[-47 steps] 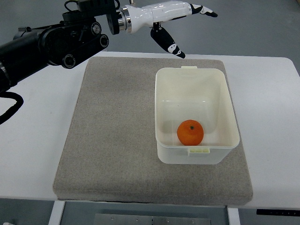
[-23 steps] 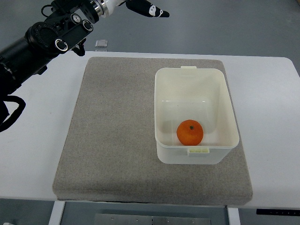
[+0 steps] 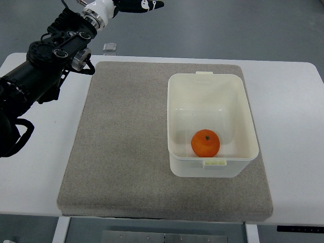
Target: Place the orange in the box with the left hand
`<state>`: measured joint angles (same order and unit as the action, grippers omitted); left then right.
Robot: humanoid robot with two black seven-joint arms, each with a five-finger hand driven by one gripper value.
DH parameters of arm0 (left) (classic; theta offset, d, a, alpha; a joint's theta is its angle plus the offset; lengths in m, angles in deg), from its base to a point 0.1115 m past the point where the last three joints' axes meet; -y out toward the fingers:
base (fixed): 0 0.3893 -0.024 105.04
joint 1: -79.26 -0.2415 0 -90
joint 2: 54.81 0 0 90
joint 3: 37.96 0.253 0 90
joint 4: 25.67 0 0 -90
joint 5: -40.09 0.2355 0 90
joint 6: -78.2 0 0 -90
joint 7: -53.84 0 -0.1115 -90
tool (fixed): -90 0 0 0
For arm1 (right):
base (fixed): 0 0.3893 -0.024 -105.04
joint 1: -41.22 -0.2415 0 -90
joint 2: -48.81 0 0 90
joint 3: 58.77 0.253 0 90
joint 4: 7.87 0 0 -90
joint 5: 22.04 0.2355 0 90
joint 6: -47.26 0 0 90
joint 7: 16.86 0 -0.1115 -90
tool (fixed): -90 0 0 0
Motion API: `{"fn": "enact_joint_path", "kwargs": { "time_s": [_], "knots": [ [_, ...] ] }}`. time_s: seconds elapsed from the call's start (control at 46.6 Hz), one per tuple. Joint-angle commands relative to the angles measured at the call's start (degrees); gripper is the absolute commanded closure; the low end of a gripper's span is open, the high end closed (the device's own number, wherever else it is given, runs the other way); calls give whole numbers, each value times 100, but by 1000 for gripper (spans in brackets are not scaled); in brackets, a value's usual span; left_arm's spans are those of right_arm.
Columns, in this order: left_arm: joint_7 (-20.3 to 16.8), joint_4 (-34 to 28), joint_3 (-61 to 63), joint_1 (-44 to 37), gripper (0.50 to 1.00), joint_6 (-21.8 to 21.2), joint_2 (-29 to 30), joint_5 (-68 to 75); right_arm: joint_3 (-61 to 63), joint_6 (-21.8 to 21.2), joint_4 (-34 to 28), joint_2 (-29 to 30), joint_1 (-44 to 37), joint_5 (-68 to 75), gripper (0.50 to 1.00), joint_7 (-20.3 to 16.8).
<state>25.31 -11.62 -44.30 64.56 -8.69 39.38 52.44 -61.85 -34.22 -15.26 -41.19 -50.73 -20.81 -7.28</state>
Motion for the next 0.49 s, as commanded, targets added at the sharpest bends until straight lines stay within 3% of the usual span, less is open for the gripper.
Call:
{"fn": "enact_joint_path", "kwargs": {
  "time_s": [0.0, 0.193, 0.322, 0.472],
  "knots": [
    [295, -96, 0, -121, 555, -12, -76, -583, 0, 0, 0, 0, 1, 0, 574, 0],
    [410, -236, -61, -604, 561, -143, -401, -883, 0, 0, 0, 0, 1, 0, 574, 0],
    [682, -325, -649, -719, 561, -179, -419, -936, 0, 0, 0, 0, 1, 0, 574, 0],
    [753, -316, -1501, -1061, 546, 84, -419, -980, 0, 0, 0, 0, 1, 0, 574, 0]
  ]
}}
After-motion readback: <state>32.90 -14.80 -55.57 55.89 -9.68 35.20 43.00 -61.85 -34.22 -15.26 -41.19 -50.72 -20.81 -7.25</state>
